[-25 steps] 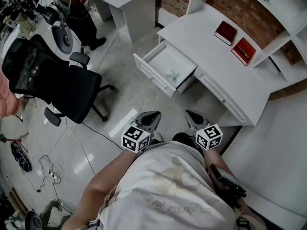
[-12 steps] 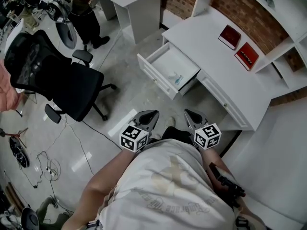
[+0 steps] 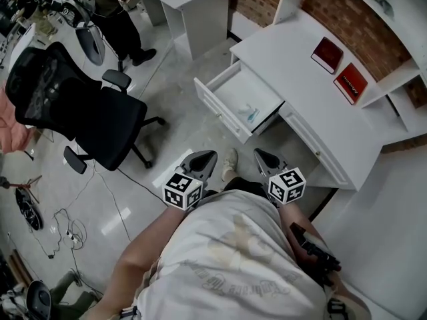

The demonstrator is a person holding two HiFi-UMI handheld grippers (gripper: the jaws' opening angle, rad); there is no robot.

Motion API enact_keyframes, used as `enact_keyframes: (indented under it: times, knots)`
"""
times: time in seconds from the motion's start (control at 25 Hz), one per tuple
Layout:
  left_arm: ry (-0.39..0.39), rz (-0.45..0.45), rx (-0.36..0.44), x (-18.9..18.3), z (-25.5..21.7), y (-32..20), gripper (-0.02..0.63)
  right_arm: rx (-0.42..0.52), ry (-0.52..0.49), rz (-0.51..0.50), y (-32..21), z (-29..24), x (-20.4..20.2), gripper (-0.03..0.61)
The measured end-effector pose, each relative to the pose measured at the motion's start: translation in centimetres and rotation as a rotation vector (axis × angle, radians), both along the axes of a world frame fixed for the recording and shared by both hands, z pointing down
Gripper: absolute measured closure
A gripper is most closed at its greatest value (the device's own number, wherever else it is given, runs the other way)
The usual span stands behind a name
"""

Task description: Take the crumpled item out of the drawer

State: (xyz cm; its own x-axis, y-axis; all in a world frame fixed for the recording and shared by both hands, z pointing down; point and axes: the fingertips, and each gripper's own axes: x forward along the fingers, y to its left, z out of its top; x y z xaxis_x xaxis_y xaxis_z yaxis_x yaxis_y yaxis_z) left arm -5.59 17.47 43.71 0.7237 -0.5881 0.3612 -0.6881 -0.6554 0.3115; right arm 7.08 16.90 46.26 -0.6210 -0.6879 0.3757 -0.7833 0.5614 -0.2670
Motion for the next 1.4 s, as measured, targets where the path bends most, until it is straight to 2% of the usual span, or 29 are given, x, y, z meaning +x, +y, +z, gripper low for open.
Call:
enact_keyframes:
  times: [0.44, 0.96, 1.4]
  knots:
    - [-0.02, -0.03, -0.031, -0.3, 1.1, -6.4, 0.586, -0.02, -0.011, -0.034, -7.3, 1.0, -0.2, 0.555]
    - [-0.032, 0.019, -0.074, 2.4, 2.2, -12.7, 0.586, -0.081, 0.0, 0.001, -13.6, 3.6, 2.5, 0.555]
    - [-0.047, 0.035, -0.096, 3.6, 2.9, -17.5, 0.586, -0.114, 0.079, -0.066, -17.8, 5.7, 2.6, 0.554]
